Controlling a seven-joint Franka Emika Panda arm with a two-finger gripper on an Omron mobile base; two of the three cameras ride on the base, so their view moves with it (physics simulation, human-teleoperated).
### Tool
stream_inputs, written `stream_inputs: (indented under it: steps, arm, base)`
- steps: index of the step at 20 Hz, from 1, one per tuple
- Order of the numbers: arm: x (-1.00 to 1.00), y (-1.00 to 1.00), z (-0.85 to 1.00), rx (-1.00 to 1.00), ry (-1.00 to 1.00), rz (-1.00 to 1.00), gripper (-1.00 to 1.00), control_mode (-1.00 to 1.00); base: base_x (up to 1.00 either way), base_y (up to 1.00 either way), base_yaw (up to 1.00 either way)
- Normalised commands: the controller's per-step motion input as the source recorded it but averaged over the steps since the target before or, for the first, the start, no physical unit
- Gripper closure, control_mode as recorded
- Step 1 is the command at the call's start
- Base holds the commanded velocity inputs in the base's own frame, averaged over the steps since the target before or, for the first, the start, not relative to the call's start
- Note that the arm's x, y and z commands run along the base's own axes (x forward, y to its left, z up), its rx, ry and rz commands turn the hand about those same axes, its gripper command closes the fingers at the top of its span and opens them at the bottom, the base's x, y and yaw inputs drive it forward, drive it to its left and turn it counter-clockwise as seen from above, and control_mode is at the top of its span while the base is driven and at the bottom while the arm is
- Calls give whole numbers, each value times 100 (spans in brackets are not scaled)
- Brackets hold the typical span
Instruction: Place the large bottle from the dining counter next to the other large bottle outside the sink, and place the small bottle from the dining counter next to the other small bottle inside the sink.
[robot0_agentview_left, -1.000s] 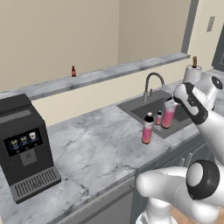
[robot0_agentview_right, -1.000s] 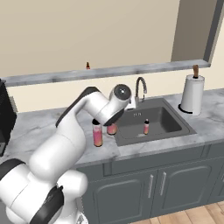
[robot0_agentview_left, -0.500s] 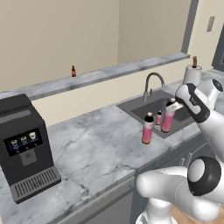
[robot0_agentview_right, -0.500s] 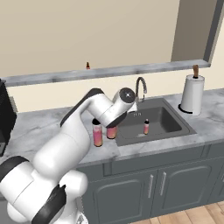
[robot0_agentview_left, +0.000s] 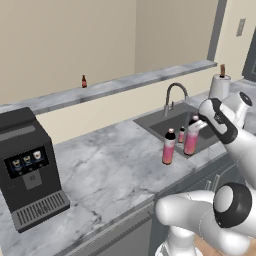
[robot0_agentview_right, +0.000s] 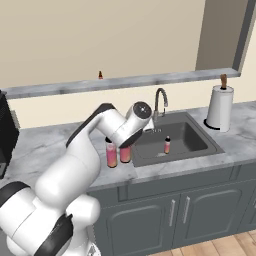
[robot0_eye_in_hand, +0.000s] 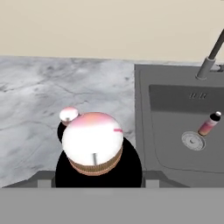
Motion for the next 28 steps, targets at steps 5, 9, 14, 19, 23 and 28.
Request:
stream_inputs:
  steps: [5,9,14,19,23,28]
  arm:
    - [0,0,-19,0,-3,3,100,-100]
    - [0,4,-7,0,-1,3,100,-100]
    - [0,13,0,0,0,3,100,-100]
    - [0,8,-6,0,0,3,100,-100]
    - [0,3,-12,0,0,4,100,-100]
    - [0,5,-10,0,0,4,100,-100]
  base:
    - [0,0,0]
    - [0,0,0]
    - [0,0,0]
    - [0,0,0]
    - [0,0,0]
    - [0,0,0]
